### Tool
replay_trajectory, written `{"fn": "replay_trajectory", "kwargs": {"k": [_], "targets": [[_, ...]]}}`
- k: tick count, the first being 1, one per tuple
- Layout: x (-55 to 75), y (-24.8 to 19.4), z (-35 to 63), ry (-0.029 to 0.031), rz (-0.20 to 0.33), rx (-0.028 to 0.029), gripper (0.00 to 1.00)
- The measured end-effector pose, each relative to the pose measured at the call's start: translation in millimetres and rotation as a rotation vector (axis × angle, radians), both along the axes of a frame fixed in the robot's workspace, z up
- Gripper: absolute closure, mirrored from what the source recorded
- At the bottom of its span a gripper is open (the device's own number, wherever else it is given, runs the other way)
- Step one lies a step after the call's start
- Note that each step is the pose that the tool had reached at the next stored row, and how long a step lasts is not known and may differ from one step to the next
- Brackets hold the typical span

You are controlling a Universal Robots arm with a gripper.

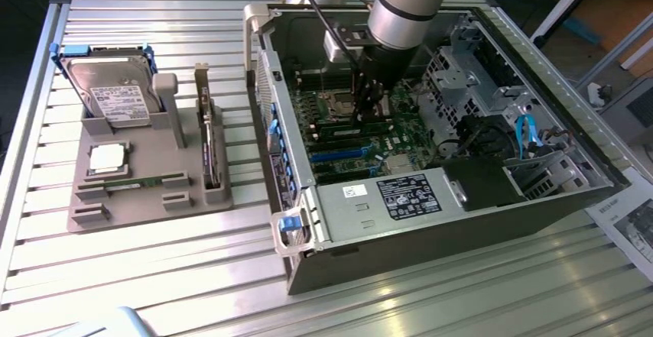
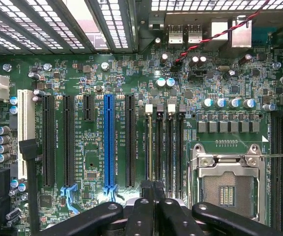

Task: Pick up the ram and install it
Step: 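Press down the ram until it locks into place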

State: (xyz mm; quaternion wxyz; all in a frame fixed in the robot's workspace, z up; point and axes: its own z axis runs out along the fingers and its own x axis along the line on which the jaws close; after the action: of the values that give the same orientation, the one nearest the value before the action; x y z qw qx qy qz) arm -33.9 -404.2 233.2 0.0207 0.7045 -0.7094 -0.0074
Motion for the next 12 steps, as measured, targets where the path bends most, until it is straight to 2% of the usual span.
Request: {"fn": "replay_trajectory", "kwargs": {"k": [12], "targets": [[-0.5,0.0,-2.0,0.0001,0.000,-0.0001,0.90]]}}
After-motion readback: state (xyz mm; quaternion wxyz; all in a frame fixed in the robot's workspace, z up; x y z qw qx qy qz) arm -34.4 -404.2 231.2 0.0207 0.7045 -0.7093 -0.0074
